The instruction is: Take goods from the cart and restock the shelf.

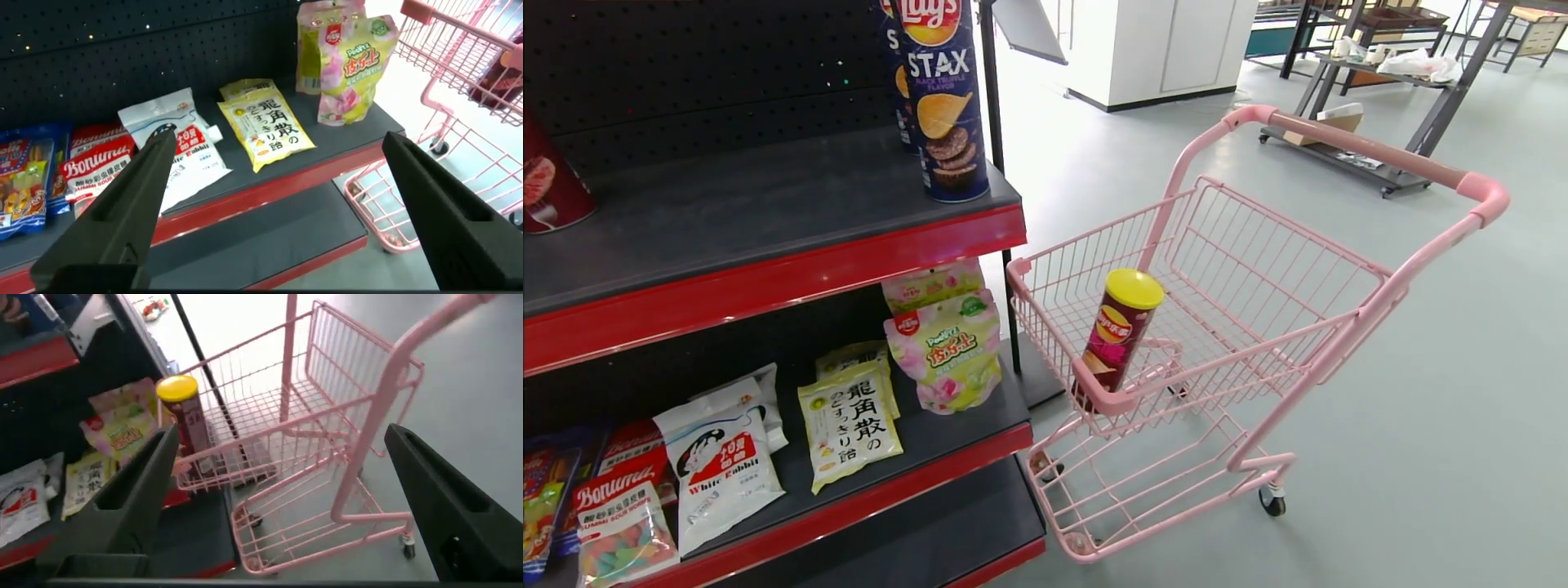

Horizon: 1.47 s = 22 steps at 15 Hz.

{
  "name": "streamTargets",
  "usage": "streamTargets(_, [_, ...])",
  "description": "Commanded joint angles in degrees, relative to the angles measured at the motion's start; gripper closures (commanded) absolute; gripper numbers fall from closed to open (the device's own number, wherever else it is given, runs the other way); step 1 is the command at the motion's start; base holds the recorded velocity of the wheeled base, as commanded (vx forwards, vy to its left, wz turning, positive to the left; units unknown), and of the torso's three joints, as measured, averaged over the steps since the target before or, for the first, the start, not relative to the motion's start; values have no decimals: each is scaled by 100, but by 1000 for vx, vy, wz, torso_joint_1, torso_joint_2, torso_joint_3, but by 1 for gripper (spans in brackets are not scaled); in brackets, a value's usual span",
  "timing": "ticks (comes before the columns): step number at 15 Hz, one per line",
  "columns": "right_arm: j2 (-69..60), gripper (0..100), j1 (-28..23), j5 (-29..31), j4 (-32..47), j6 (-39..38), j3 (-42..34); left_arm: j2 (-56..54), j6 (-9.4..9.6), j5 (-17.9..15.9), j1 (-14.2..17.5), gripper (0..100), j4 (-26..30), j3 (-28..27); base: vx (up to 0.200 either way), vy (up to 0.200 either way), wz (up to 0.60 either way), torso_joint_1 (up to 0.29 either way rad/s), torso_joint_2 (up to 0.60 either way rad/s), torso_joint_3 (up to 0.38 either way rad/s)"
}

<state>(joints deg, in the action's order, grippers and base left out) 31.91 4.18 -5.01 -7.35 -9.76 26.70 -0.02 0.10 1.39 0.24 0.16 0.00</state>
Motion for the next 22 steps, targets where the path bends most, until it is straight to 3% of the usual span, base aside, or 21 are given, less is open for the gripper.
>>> streamTargets(1, [4156, 0, 663, -1230, -1875, -8, 1329, 2, -1, 2, 2, 0, 2, 0, 0, 0, 0, 0, 0, 0])
streamTargets(4, [5272, 0, 839, -1749, -2025, 238, 1320, 2, -1, 2, 2, 0, 2, 0, 0, 0, 0, 0, 0, 0])
streamTargets(8, [6556, 0, 1023, -1977, -3097, 467, 1391, 2, -1, 2, 2, 0, 2, 0, 0, 0, 0, 0, 0, 0])
streamTargets(22, [8261, 0, 1700, -2144, -3158, 581, 2903, 2, -1, 2, 2, 0, 2, 0, 0, 0, 0, 0, 0, 0])
